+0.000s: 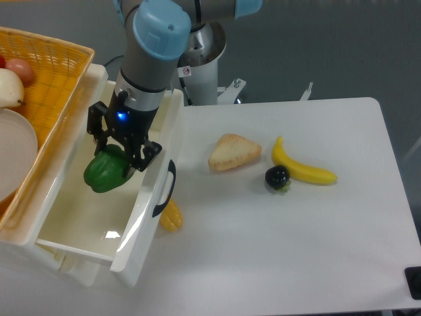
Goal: Place the green pepper in the upper white drawer
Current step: 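Lower the green pepper into the drawer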
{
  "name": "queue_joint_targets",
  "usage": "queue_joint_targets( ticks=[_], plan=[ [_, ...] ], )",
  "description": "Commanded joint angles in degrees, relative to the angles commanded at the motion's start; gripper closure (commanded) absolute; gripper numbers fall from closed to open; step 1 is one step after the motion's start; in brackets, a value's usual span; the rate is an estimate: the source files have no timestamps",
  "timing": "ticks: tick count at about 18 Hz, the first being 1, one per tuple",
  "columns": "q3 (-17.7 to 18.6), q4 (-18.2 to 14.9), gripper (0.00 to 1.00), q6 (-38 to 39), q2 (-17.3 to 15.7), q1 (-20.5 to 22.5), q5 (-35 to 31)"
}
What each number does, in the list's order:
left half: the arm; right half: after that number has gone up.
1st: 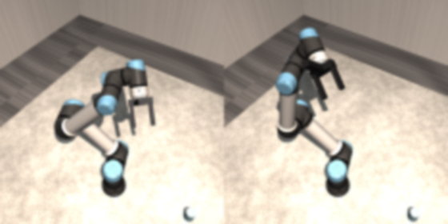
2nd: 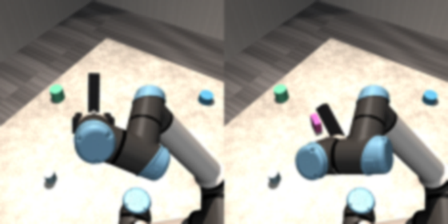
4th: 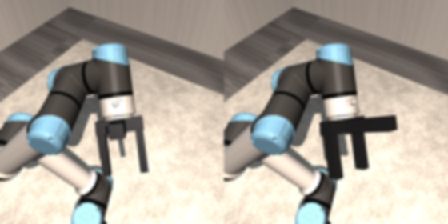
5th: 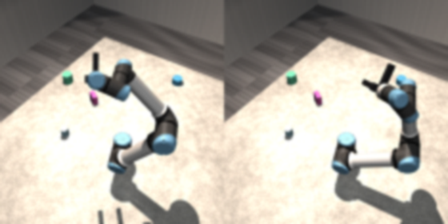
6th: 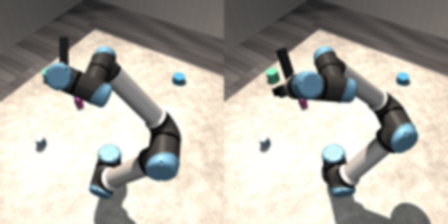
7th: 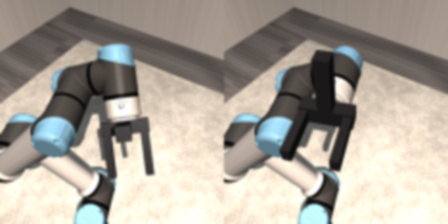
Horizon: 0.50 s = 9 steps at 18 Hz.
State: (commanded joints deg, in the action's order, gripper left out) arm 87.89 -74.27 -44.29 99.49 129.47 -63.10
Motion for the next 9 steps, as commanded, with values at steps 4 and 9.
queue_joint_targets(
  ticks=[4, 9],
  plan=[
    [0.0, 0.1, 0.82, -1.1, 0.6, -0.6, -0.1],
    [0.0, 0.1, 0.82, -1.3, 2.0, -2.2, -2.6]
  ],
)
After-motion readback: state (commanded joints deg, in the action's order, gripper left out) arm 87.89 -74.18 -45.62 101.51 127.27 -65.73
